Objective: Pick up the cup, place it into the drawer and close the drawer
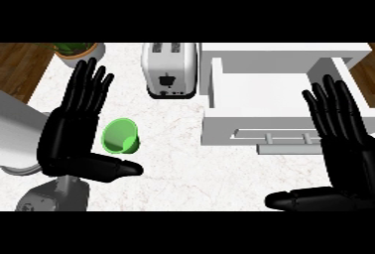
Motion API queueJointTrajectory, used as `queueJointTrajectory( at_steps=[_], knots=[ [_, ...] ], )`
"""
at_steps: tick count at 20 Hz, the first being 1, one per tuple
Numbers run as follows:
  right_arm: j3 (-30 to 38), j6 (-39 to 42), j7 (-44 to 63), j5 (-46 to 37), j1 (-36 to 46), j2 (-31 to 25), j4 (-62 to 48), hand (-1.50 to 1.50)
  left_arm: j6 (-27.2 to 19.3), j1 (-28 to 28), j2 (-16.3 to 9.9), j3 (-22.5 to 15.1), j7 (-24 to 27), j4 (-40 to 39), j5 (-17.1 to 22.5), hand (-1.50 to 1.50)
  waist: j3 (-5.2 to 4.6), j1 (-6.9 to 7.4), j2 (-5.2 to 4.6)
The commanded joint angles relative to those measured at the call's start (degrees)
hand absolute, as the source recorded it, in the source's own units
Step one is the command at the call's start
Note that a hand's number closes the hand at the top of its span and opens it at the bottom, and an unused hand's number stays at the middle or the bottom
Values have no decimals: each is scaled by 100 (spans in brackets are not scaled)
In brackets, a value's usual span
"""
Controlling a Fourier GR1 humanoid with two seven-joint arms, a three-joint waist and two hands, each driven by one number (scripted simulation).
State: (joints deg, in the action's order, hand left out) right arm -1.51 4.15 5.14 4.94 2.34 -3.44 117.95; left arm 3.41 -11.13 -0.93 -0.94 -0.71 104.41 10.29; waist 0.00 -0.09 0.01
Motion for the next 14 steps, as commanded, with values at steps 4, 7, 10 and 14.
queueJointTrajectory(
  at_steps=[4, 7, 10, 14],
  knots=[
    [-126, 78, -279, -105, -170, 135, -201, -150, 52, 701, 66, -235, 93, 319, -106, -150, 0, 18, 5],
    [527, 247, 21, 403, 372, -219, -296, -150, 112, 408, -70, 19, 39, -49, 15, -150, 1, 11, 0],
    [318, 84, 187, 175, 489, -126, -181, -150, 150, 312, -144, 157, 113, -287, 48, -150, 0, 12, 1],
    [418, 25, 408, 230, 499, -159, -70, -150, 104, 410, -91, 255, 473, -878, -71, -150, -1, 6, -3]
  ],
)
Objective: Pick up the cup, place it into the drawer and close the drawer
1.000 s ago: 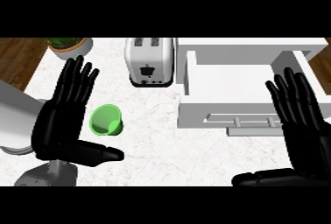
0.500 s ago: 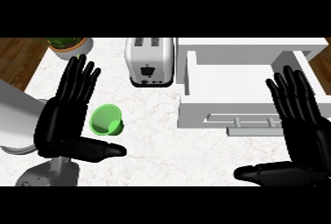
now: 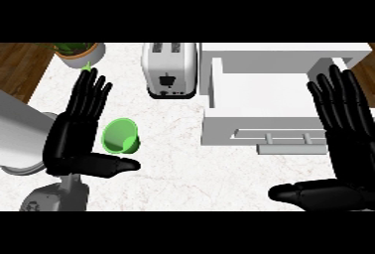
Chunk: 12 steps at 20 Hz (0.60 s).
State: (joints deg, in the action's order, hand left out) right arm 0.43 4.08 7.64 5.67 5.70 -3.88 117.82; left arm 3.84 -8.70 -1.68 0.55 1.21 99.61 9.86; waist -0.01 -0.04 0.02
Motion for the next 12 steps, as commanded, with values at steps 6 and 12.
queueJointTrajectory(
  at_steps=[6, 12],
  knots=[
    [71, 105, -335, 57, -203, 61, -81, -150, 184, -76, -185, 340, 524, -1172, -61, -150, 0, -19, -6],
    [27, 71, -146, -17, -272, 48, 57, -150, 89, 450, -69, 295, 1213, -1484, -341, -150, 0, -8, -3]
  ],
)
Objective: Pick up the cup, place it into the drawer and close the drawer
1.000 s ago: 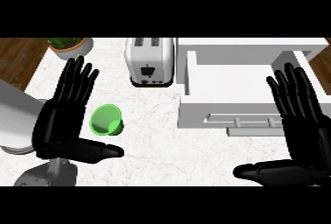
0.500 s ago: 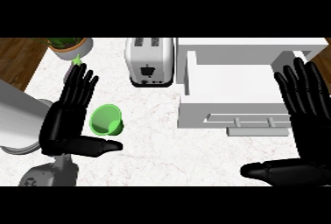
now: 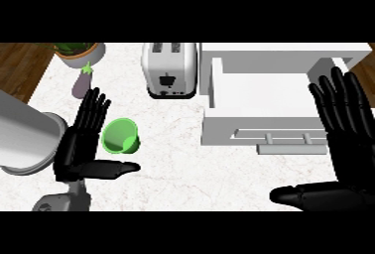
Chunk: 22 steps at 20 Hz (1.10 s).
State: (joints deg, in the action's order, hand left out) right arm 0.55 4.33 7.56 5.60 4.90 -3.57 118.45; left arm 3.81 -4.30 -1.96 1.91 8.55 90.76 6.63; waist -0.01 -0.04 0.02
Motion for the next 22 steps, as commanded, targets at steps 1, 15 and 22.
queueJointTrajectory(
  at_steps=[1, 15, 22],
  knots=[
    [278, 140, -101, 207, 143, -143, -185, -150, 180, -451, -241, 510, 308, -951, 240, -150, 0, -13, -8],
    [40, 3, 178, 124, 234, 25, -51, -150, 797, -502, -631, 751, 1372, -2537, 147, -150, 0, -7, -4],
    [343, 236, 230, 383, 307, -213, -122, -150, 783, -889, -708, 991, 2284, -3743, 57, -150, -1, -17, -8]
  ],
)
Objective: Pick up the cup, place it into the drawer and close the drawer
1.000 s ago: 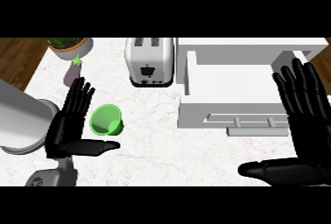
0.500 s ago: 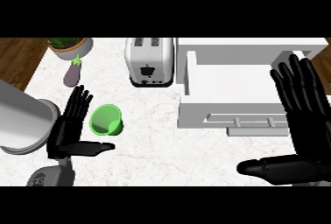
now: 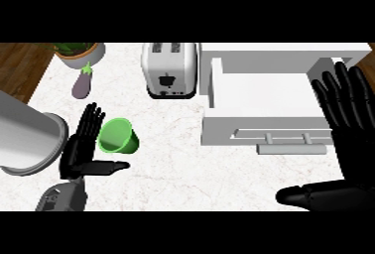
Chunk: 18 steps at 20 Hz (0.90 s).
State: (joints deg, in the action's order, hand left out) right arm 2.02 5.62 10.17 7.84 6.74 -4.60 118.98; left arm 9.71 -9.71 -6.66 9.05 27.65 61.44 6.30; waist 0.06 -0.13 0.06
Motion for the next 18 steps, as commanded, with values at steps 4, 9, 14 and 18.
queueJointTrajectory(
  at_steps=[4, 9, 14, 18],
  knots=[
    [466, 225, -211, 355, 394, -215, -595, -150, 25, -521, -117, 278, 695, -1333, -2, -150, -8, -1, -18],
    [-106, -2, 64, -131, -18, 33, 54, -150, -143, -642, 51, 129, 1192, -1909, -189, -150, -8, -6, -8],
    [-314, -217, 10, -447, 485, 189, -357, -150, 219, -977, -298, 279, 1336, -2550, -123, -150, -10, 1, -16],
    [70, 61, 520, 233, 147, -104, 391, -150, -33, -1441, -233, 322, 2079, -3623, -361, -150, -12, -49, -20]
  ],
)
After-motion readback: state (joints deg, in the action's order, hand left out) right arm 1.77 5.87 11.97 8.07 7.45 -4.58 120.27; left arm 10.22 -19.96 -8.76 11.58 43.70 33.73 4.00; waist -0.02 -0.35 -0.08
